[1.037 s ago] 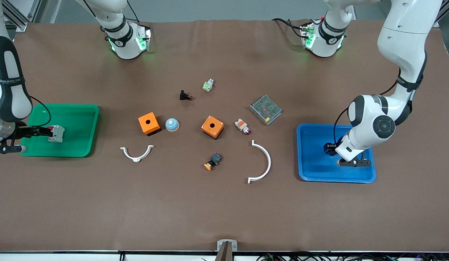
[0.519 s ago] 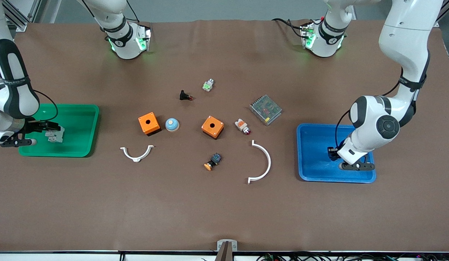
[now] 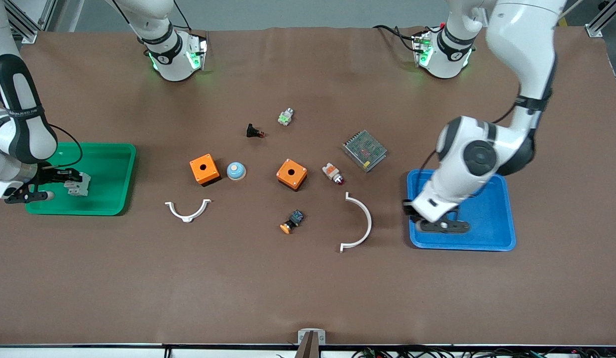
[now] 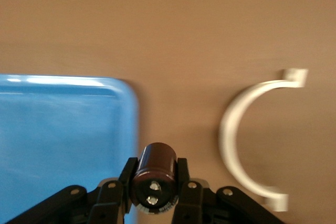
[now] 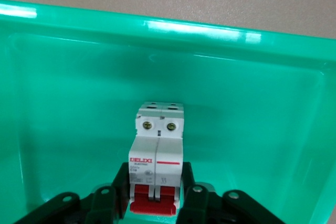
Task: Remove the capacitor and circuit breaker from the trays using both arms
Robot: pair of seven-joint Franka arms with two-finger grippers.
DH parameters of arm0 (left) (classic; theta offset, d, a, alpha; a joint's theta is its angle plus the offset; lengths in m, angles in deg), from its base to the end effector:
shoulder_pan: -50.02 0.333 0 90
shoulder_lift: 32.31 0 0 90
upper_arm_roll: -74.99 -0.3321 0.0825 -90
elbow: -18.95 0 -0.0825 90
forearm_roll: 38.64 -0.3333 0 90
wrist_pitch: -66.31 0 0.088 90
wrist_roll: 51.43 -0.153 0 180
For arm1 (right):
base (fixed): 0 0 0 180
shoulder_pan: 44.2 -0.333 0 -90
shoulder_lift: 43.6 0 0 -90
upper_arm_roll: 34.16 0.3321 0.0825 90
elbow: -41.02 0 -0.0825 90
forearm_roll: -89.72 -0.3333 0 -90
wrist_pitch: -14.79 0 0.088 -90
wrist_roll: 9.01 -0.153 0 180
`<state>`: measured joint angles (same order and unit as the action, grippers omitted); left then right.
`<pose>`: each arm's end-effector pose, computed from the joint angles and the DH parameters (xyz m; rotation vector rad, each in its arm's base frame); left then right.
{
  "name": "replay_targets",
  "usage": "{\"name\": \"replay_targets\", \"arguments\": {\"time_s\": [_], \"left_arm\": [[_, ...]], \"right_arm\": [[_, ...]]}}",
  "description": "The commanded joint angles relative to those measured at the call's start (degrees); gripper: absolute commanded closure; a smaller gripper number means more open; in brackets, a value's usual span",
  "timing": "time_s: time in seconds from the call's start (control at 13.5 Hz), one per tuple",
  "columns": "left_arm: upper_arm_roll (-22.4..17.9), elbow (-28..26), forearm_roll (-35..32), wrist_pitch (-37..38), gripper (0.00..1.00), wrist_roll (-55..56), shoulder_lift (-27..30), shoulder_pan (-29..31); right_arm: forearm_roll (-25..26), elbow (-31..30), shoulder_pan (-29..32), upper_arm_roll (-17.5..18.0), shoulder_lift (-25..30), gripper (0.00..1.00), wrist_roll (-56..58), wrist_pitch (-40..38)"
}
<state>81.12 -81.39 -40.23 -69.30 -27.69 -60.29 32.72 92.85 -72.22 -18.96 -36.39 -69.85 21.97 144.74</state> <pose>0.5978 -0.2504 0.3066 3.0589 0.0039 0.1653 0.4970 -0.2616 0.2294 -3.0939 -0.1586 0.2682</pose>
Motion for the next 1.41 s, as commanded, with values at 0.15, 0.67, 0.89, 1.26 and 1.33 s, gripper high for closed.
{"name": "replay_targets", "arguments": {"time_s": [0.15,0.67,0.89,1.26,1.33], "left_arm": [[-1.03,13.14,-0.07,1.22,1.0,13.76,-11.81,-8.35],[-4.02,18.79,0.01,0.43,0.89,24.25,-21.68,-15.4],[-4.63,18.79,-0.59,0.69,0.0,24.25,-20.72,-15.22],[-9.28,19.31,-2.18,9.73,0.0,22.5,-9.57,-14.34],[-10.6,19.23,-2.1,11.14,0.0,21.53,-7.11,-14.17]], "right_arm": [[-1.2,0.47,-0.1,0.3,1.02,0.79,1.36,-1.01],[-1.28,10.14,-9.66,0.47,13.4,0.79,-8.27,-30.96],[-4.42,10.14,-17.74,0.91,16.31,0.79,-16.01,-33.45],[-9.63,10.23,-33.47,0.91,15.09,0.79,-37.44,-27.23],[-9.63,10.23,-36.81,0.91,14.13,0.79,-42.01,-25.56]]}}
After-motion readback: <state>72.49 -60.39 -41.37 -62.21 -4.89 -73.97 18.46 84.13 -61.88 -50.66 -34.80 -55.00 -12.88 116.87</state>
